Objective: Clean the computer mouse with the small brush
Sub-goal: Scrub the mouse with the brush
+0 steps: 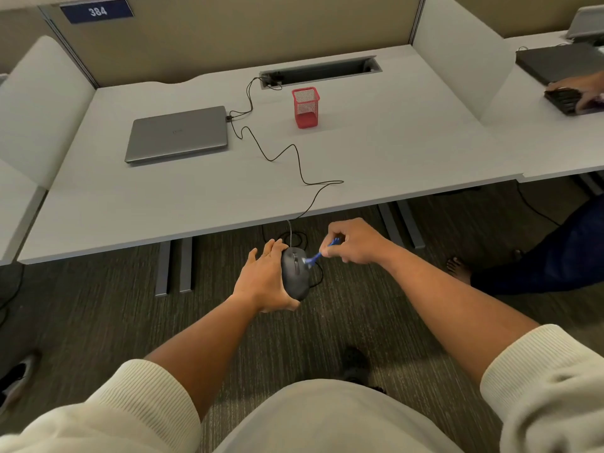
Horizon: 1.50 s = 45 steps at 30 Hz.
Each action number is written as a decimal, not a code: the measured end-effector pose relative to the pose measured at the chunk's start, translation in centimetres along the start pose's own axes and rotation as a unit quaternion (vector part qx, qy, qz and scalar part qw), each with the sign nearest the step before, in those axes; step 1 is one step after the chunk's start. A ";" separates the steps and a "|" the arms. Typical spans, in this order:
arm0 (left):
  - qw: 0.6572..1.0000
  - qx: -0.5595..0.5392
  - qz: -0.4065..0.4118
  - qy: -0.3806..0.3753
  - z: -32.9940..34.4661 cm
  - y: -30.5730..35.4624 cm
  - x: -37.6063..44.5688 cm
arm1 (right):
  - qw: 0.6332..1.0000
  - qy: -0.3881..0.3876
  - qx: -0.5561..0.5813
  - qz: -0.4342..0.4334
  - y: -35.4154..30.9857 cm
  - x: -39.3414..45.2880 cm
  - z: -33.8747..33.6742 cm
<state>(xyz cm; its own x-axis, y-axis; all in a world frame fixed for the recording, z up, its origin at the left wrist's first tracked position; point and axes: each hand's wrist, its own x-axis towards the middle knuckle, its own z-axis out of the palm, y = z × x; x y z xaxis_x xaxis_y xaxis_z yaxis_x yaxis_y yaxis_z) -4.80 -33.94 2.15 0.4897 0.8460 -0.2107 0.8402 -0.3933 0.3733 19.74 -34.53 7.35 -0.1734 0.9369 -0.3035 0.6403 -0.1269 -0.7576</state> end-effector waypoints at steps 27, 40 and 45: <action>1.000 0.028 -0.006 0.000 0.5 0.3 -0.4 | 0.994 0.033 -0.080 -0.062 -2.6 -0.3 1.3; 0.997 0.081 -0.004 -0.001 0.8 0.0 -0.4 | 0.998 -0.023 -0.030 -0.053 -3.3 -0.6 1.2; 0.992 0.129 -0.004 0.002 0.5 0.1 -0.3 | 0.997 0.068 -0.026 0.018 -4.0 -0.1 2.4</action>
<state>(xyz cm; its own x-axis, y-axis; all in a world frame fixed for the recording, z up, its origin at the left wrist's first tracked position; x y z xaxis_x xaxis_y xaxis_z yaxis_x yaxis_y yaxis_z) -4.77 -34.39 1.82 0.4824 0.8509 -0.2081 0.8759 -0.4654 0.1274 15.44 -34.89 9.00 -0.0491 0.9678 -0.2471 0.6825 -0.1481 -0.7157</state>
